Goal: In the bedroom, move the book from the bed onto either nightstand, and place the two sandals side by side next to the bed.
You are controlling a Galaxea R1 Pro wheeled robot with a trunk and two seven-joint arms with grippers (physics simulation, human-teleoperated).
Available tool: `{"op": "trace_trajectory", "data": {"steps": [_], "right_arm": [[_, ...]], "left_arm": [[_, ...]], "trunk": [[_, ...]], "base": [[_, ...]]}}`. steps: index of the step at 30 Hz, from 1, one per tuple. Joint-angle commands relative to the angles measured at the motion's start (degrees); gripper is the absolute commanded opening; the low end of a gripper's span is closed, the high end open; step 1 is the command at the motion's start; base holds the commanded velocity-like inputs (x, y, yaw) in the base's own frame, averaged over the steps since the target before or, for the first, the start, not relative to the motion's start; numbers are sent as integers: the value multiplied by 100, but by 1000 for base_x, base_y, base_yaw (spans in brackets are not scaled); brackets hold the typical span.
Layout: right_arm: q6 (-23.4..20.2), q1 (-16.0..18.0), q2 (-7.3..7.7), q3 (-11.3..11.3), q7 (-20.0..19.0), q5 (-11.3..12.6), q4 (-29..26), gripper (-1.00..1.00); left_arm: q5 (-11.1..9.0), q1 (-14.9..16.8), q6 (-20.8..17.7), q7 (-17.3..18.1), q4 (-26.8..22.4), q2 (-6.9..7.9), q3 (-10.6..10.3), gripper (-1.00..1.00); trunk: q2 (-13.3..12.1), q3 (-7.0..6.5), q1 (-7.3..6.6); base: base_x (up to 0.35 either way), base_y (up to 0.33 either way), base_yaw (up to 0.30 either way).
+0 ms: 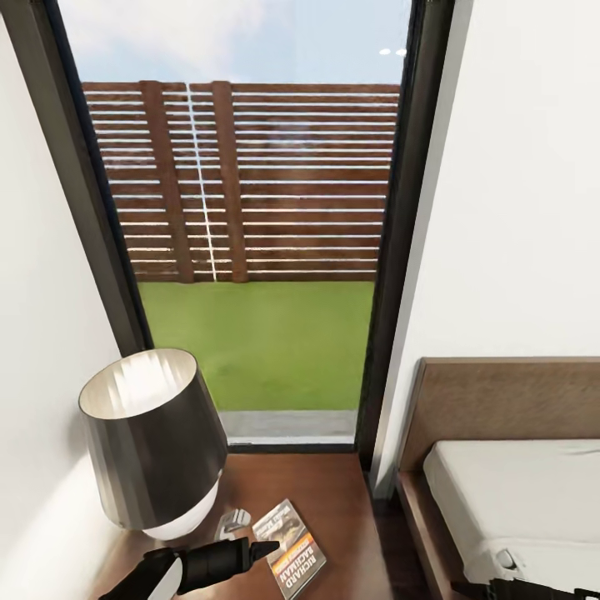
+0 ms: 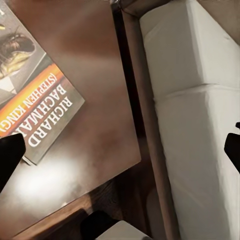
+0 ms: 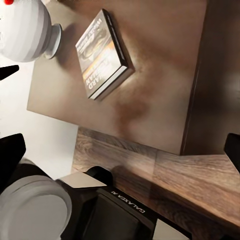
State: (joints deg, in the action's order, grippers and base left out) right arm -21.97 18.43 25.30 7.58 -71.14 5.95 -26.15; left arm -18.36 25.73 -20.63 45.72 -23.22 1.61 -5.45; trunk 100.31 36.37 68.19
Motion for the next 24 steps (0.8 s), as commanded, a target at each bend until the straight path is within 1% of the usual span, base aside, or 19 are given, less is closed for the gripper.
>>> {"op": "trace_trajectory", "data": {"steps": [1, 6, 11, 15, 18, 20, 24], "right_arm": [[-55, 2, -3, 7, -11, 20, 2, 100], [-53, 2, -7, 7, -6, 20, 17, 100], [-29, 2, -7, 7, -5, 4, 364, 100], [270, 2, -15, 7, -4, 7, 529, 100], [457, 2, -32, 7, -5, 12, 561, 100], [524, 2, -37, 11, -3, 13, 590, 100], [743, 2, -41, 9, -1, 9, 1012, 100]], "left_arm": [[-57, 2, -47, -9, -3, 6, -36, 100], [-54, 2, -41, -24, 1, 6, -36, 100], [-52, 3, -38, -32, 100, 8, -36, 100], [-14, 2, -14, -41, 331, 7, -36, 100], [94, 2, 91, -44, 442, 7, -36, 100], [191, 2, 222, -45, 629, 6, -36, 100], [266, 2, 554, -46, 1068, 6, -36, 100]], "trunk": [[-39, -13, -23], [-239, -102, -133], [-440, -192, -243], [-600, -264, -331], [-721, -318, -397], [-801, -354, -441], [-961, -426, -528]], "base": [[0, 0, 0], [0, 0, 0], [0, 0, 0], [0, 0, 0], [0, 0, 0], [0, 0, 0], [0, 0, 0]]}}
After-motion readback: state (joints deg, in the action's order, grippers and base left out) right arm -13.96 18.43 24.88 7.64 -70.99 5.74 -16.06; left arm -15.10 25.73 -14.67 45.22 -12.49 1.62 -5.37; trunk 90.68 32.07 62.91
